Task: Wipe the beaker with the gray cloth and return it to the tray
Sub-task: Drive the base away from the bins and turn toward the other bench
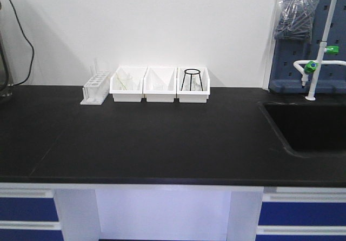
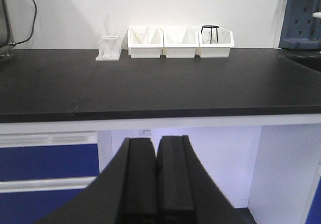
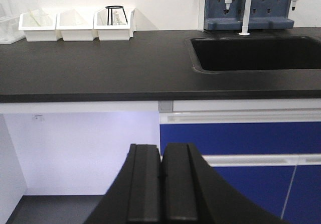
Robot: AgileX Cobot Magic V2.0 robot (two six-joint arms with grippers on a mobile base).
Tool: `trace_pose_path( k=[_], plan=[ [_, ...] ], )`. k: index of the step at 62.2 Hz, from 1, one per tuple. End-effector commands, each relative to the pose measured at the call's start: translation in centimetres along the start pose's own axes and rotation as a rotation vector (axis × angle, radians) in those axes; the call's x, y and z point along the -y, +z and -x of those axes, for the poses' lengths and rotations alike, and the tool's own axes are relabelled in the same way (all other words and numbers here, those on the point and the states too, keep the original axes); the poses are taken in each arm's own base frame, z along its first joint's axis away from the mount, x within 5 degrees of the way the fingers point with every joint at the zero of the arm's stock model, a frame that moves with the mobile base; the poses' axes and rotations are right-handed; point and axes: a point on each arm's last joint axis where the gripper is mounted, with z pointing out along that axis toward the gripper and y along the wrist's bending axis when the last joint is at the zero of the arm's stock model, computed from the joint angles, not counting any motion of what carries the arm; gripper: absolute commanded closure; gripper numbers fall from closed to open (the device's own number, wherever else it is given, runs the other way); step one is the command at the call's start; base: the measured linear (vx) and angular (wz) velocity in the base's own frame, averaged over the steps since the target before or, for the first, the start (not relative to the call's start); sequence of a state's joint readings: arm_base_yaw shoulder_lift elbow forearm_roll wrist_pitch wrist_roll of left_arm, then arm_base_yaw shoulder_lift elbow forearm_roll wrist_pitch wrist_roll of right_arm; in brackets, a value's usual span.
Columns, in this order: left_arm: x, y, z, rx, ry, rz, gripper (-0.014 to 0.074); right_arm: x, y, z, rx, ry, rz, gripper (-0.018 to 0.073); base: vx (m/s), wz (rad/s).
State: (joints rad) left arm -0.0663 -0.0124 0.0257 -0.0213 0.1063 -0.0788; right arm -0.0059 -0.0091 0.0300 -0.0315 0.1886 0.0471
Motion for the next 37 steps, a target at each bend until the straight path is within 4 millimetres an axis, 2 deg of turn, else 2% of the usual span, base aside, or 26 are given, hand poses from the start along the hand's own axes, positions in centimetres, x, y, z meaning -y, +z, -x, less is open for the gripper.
trace_pose_path(
  k=[1,37],
  plan=[
    [-0.05,0.02,-0.17,0.07,-0.009,-0.003,0.0603,0.02,-0.06,0.6,0.084,-0.015,-0.006,0.057,-0.4,0.01],
    [-0.05,0.02,-0.17,0.07,-0.009,-0.003,0.0603,0.02,-0.06,0.61,0.085,-0.015,-0.006,0.057,-0.34,-0.01]
  ],
)
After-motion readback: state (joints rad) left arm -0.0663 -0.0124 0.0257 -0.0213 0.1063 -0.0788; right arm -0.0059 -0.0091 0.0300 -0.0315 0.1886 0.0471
